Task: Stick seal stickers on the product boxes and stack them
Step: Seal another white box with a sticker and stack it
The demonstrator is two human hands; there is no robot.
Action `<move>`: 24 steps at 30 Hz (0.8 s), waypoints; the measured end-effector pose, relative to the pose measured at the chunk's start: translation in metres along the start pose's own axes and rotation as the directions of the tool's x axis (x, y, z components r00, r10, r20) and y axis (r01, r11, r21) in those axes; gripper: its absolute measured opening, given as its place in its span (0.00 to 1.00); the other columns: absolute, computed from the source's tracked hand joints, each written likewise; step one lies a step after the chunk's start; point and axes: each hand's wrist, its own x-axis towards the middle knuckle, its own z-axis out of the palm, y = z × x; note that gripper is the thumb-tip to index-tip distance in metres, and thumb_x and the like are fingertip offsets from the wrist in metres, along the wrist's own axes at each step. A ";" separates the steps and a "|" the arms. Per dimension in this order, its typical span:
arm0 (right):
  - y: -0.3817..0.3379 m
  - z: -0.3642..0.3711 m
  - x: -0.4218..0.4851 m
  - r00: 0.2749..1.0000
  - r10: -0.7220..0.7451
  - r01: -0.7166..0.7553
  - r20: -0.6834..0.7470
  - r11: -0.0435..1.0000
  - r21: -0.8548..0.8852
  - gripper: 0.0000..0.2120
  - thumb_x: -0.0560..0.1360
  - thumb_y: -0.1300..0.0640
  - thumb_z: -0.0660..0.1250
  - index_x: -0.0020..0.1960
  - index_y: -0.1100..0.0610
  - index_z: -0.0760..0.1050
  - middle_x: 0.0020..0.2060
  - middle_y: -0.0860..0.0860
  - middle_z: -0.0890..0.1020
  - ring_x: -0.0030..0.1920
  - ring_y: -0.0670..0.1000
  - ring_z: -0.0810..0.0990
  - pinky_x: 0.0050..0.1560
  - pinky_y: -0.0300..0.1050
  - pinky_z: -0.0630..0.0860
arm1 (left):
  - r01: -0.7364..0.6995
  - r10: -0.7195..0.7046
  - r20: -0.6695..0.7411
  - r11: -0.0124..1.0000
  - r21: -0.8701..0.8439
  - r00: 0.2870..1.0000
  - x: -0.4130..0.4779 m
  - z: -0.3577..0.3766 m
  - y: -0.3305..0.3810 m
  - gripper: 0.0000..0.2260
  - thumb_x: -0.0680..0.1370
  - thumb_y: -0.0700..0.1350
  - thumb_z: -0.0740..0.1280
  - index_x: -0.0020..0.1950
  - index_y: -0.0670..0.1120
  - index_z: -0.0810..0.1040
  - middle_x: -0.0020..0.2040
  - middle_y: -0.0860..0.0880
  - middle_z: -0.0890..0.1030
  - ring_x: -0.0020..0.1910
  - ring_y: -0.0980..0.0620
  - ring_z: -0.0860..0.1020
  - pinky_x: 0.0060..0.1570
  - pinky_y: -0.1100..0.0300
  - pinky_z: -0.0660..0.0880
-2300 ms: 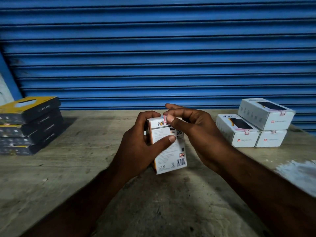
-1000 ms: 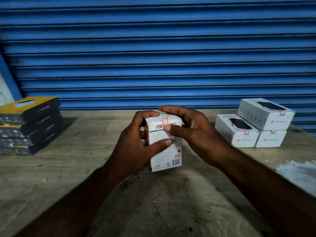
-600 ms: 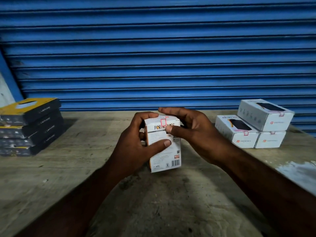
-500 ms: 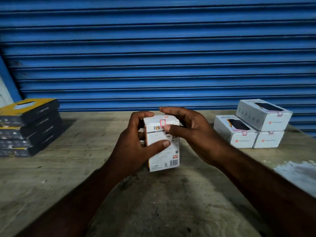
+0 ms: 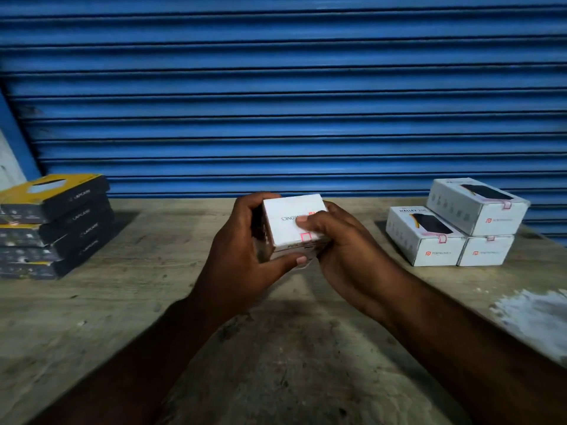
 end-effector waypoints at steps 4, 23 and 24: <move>0.003 -0.001 0.003 0.999 -0.020 0.018 -0.033 0.999 -0.050 0.16 0.79 0.60 0.65 0.65 0.63 0.74 0.56 0.62 0.83 0.54 0.56 0.82 0.54 0.52 0.78 | -0.004 0.004 0.001 1.000 0.006 1.000 0.001 -0.001 -0.002 0.36 0.64 0.51 0.82 0.66 0.56 0.66 0.62 0.60 0.77 0.63 0.59 0.78 0.59 0.56 0.79; 0.000 -0.014 0.004 0.999 -0.003 0.016 0.045 0.954 -0.300 0.20 0.81 0.45 0.61 0.64 0.57 0.76 0.57 0.55 0.84 0.59 0.55 0.82 0.65 0.57 0.75 | 0.173 -0.167 0.078 0.982 -0.078 0.983 -0.001 0.006 -0.006 0.38 0.74 0.49 0.75 0.77 0.59 0.58 0.60 0.65 0.78 0.59 0.67 0.78 0.56 0.71 0.74; -0.002 -0.014 0.004 0.996 0.002 0.029 0.090 0.941 -0.336 0.19 0.81 0.46 0.61 0.66 0.56 0.75 0.59 0.54 0.83 0.61 0.54 0.81 0.67 0.56 0.73 | 0.199 -0.189 0.085 0.971 -0.132 0.978 -0.001 0.006 -0.007 0.38 0.75 0.51 0.72 0.79 0.57 0.54 0.61 0.66 0.77 0.60 0.69 0.77 0.57 0.72 0.72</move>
